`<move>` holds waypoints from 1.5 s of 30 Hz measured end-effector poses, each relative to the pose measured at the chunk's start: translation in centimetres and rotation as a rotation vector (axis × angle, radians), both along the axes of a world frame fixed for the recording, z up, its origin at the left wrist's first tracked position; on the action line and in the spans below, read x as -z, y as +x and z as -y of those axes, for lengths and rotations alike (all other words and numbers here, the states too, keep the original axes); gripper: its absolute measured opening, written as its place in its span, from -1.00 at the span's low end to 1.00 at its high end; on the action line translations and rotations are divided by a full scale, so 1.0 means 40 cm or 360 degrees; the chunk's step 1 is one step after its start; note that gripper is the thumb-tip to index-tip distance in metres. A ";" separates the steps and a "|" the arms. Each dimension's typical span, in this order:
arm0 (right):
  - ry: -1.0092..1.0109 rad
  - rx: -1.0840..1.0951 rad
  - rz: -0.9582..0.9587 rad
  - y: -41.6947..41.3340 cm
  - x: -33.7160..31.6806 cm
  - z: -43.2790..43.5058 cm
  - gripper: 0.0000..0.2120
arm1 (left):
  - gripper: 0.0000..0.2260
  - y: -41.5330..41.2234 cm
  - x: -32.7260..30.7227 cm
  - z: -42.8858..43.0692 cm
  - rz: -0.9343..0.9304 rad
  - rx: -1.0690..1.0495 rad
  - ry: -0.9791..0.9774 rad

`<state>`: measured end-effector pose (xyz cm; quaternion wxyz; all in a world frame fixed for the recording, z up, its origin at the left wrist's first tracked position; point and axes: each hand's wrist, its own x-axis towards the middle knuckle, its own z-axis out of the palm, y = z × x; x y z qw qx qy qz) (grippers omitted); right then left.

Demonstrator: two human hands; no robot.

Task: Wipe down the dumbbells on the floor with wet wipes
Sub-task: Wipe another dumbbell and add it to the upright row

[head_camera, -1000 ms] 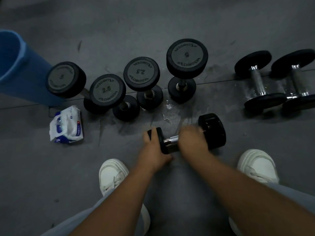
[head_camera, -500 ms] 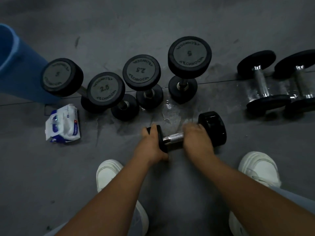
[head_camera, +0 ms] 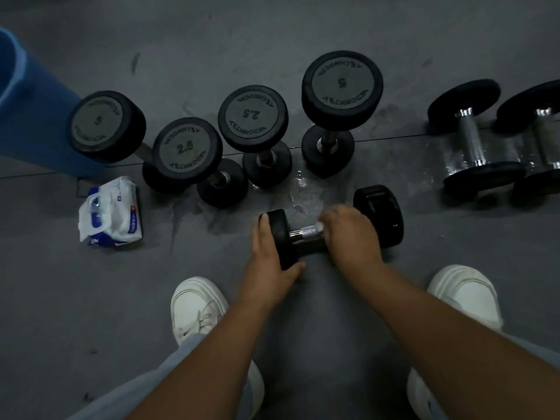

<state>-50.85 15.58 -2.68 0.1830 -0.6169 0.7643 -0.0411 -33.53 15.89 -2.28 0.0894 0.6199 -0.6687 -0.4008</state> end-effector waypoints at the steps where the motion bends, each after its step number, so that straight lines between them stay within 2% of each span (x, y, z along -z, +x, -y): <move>1: -0.0027 -0.0029 0.0017 0.025 -0.010 0.004 -0.96 | 0.07 -0.006 0.001 0.001 0.0024 0.0001 0.0026; 4: -0.0051 -0.0419 -0.0035 0.053 -0.014 0.002 -0.91 | 0.11 -0.011 0.002 0.009 0.0085 0.0015 0.0058; 7: -0.0062 -0.0015 -0.0014 0.007 -0.017 0.027 -0.90 | 0.11 -0.005 0.004 0.011 0.0093 0.0033 0.0079; 8: -0.0015 0.0003 0.0025 0.019 -0.020 0.027 -0.89 | 0.11 -0.006 0.003 0.012 0.0087 0.0032 0.0079; 11: 0.0133 -0.0294 0.0208 0.072 -0.021 0.025 -0.87 | 0.13 -0.008 -0.002 0.027 0.0154 0.0069 0.0126; 14: 0.0082 0.0089 0.0190 0.002 -0.018 0.040 -0.90 | 0.14 -0.010 -0.004 0.047 0.0166 0.0044 0.0136; 15: 0.0111 0.0121 0.0125 -0.022 -0.011 0.042 -0.90 | 0.11 -0.015 -0.005 0.052 0.0125 -0.0003 0.0130; 18: 0.0310 -0.0031 0.0077 -0.026 -0.013 0.046 -0.81 | -0.01 -0.028 -0.007 0.066 0.0097 -0.0127 0.0120; 21: 0.0447 -0.0080 0.0131 -0.025 -0.003 0.063 -0.71 | -0.07 -0.035 -0.013 0.078 0.0270 -0.0133 0.0087; 24: 0.0552 -0.0050 0.0115 -0.030 -0.012 0.084 -0.71 | -0.11 -0.040 -0.026 0.097 0.0381 -0.0083 0.0087; 27: 0.0697 -0.0096 0.0056 -0.024 -0.033 0.072 -0.68 | -0.18 -0.029 -0.037 0.121 0.0447 0.0062 0.0310; 30: 0.0812 -0.0046 0.0065 -0.015 -0.044 0.024 -0.70 | -0.10 -0.019 -0.038 0.118 0.0423 0.0133 0.0516; 33: 0.0578 0.0146 0.0076 -0.008 -0.055 -0.001 -0.74 | 0.00 -0.019 -0.049 0.081 0.0277 -0.0015 0.0396; 36: 0.0379 0.0297 -0.0037 -0.006 -0.058 -0.009 -0.77 | -0.08 -0.032 -0.058 0.044 0.0230 -0.0217 -0.0014; 38: 0.0338 0.0130 -0.0016 0.050 -0.055 -0.027 -0.76 | -0.11 -0.044 -0.056 0.020 0.0293 -0.0033 -0.0046; 41: 0.0265 -0.0293 0.0103 0.105 -0.041 -0.044 -0.73 | 0.02 -0.037 -0.040 0.026 0.0411 0.0337 0.0079; 43: 0.0308 0.0007 0.0197 0.045 -0.036 -0.021 -0.78 | 0.08 -0.030 -0.031 0.043 0.0448 0.0355 0.0125; 45: 0.0346 0.0272 0.0114 0.016 -0.035 -0.011 -0.79 | 0.08 -0.036 -0.032 0.057 0.0464 0.0305 0.0148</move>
